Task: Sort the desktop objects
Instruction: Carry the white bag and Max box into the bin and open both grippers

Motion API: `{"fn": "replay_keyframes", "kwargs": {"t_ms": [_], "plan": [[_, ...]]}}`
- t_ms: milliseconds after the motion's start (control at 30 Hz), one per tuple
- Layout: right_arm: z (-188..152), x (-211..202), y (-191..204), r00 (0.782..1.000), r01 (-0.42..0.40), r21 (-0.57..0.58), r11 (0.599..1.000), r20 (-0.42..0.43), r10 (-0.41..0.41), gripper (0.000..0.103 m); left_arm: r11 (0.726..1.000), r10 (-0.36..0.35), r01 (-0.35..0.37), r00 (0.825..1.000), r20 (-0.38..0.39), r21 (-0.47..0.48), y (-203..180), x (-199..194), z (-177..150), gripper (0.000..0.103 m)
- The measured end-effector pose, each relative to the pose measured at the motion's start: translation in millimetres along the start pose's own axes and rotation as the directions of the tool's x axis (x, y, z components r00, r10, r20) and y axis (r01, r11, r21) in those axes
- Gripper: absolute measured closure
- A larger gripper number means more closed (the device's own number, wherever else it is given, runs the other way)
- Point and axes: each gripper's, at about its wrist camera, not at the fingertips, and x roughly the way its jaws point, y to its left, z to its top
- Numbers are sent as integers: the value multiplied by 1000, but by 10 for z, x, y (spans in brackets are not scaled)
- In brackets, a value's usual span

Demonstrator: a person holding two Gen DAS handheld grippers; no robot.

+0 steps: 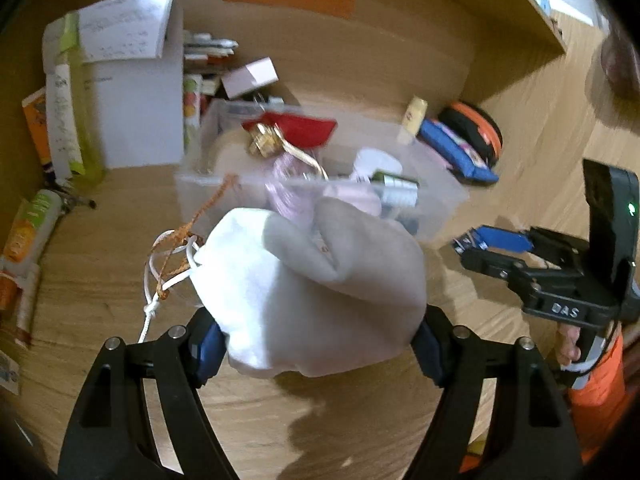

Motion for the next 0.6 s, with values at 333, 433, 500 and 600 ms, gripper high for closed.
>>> {"fn": "replay_keyframes", "kwargs": {"t_ms": [333,433,500,600], "plan": [[221,-201,-38,996,-7,11,1000,94,6,57,1000,-4,7,995,102,-26,177,-197,442,26],[303,-212,-78,994,-9,24,1000,109,6,57,999,-15,18,994,110,-31,234,-187,595,26],[349,-202,-101,993,-8,29,1000,117,4,57,999,-18,21,993,114,-30,246,-152,691,26],[430,-156,-129,992,-8,38,999,125,3,57,999,-18,21,993,119,-27,251,-83,810,26]]}}
